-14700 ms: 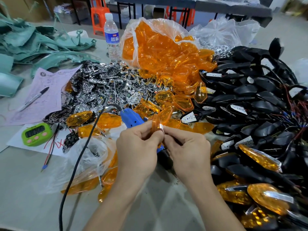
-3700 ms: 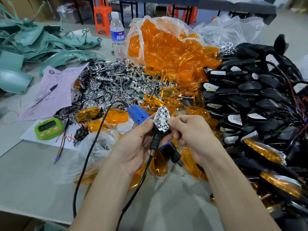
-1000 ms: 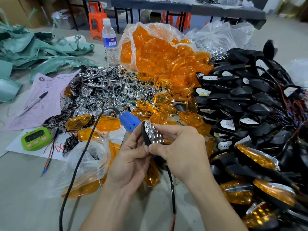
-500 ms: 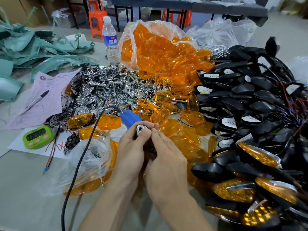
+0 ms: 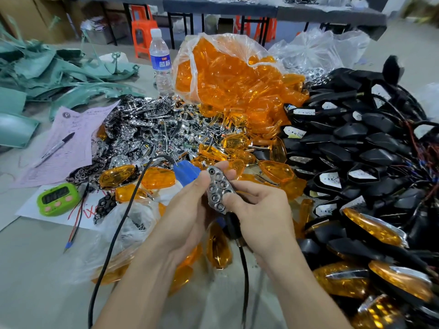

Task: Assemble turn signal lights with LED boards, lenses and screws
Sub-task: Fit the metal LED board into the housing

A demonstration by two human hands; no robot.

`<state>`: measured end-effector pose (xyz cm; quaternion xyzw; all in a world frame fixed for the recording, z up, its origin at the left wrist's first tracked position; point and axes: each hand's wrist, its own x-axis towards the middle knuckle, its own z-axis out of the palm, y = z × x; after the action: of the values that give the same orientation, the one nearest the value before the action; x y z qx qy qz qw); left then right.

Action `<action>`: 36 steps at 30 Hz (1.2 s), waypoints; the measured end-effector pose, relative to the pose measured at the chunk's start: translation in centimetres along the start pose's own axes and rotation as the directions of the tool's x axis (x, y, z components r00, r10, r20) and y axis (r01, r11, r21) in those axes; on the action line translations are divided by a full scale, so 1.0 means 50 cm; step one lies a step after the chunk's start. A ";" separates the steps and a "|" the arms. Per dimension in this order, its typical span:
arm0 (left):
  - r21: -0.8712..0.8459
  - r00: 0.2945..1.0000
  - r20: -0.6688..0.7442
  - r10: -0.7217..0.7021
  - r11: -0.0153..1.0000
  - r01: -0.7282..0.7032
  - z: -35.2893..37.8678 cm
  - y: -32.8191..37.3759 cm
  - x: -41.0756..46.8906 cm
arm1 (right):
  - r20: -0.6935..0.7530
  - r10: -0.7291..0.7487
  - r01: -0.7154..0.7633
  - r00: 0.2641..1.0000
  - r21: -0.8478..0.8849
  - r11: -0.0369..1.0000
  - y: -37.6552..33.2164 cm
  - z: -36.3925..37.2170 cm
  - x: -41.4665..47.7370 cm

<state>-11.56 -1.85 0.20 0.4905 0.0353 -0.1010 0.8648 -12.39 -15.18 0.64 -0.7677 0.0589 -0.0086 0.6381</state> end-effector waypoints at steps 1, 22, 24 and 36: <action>0.025 1.000 0.015 0.009 1.000 -0.010 0.000 -0.004 -0.001 | -0.044 -0.009 0.011 0.999 0.029 1.000 0.004 0.002 0.001; 0.232 0.967 -0.225 0.122 0.970 -0.069 0.005 0.015 0.009 | 0.029 0.148 -0.150 0.989 0.065 0.987 0.046 0.030 -0.107; 0.225 0.970 -0.211 0.117 0.972 -0.068 0.003 0.020 0.009 | 0.038 0.197 -0.200 0.980 0.139 0.970 0.047 0.033 -0.101; 0.186 0.952 -0.251 0.174 0.974 -0.129 -0.017 0.041 0.022 | 0.264 0.283 -0.216 0.922 -0.254 0.943 0.022 0.005 -0.100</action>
<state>-10.05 -0.27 1.33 0.5716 0.1042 0.0299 0.8133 -17.43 -14.61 -0.19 -0.8123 0.0607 0.1951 0.5463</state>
